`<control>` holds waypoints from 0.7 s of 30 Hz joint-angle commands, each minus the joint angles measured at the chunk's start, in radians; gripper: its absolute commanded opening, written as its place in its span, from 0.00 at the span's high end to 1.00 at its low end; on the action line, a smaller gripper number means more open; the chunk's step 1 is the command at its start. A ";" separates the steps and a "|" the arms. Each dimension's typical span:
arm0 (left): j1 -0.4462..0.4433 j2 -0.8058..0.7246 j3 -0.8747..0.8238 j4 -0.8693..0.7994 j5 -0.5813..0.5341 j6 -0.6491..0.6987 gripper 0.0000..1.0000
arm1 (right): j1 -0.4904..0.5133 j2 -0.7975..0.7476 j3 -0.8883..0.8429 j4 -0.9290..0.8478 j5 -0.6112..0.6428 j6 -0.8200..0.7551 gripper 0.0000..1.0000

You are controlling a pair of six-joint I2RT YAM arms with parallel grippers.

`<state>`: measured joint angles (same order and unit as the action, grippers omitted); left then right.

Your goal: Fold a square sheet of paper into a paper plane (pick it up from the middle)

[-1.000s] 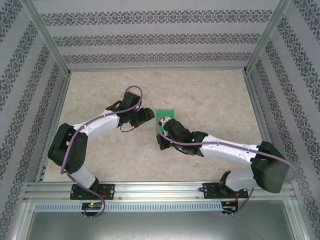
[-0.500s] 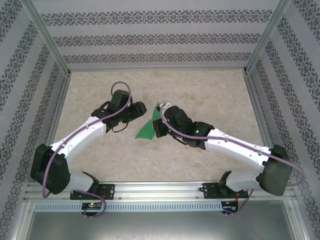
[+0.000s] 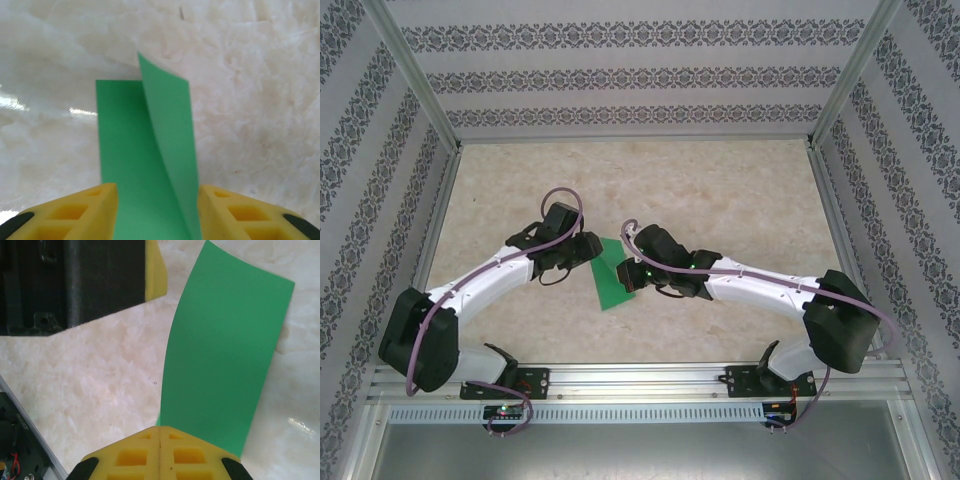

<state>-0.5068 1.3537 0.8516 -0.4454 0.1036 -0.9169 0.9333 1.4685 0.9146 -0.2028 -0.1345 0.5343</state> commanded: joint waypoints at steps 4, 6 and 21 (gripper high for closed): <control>0.000 -0.026 -0.045 0.068 0.100 -0.082 0.33 | 0.001 -0.004 0.003 0.037 -0.015 -0.010 1.00; 0.000 -0.004 -0.064 0.139 0.141 -0.136 0.31 | 0.004 -0.003 0.003 0.034 -0.013 -0.021 1.00; -0.001 0.205 -0.015 0.309 0.240 -0.286 0.58 | 0.030 0.033 0.014 -0.001 -0.007 -0.156 0.96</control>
<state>-0.5068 1.5455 0.8154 -0.2054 0.3168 -1.1610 0.9493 1.4784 0.9146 -0.1875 -0.1368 0.4400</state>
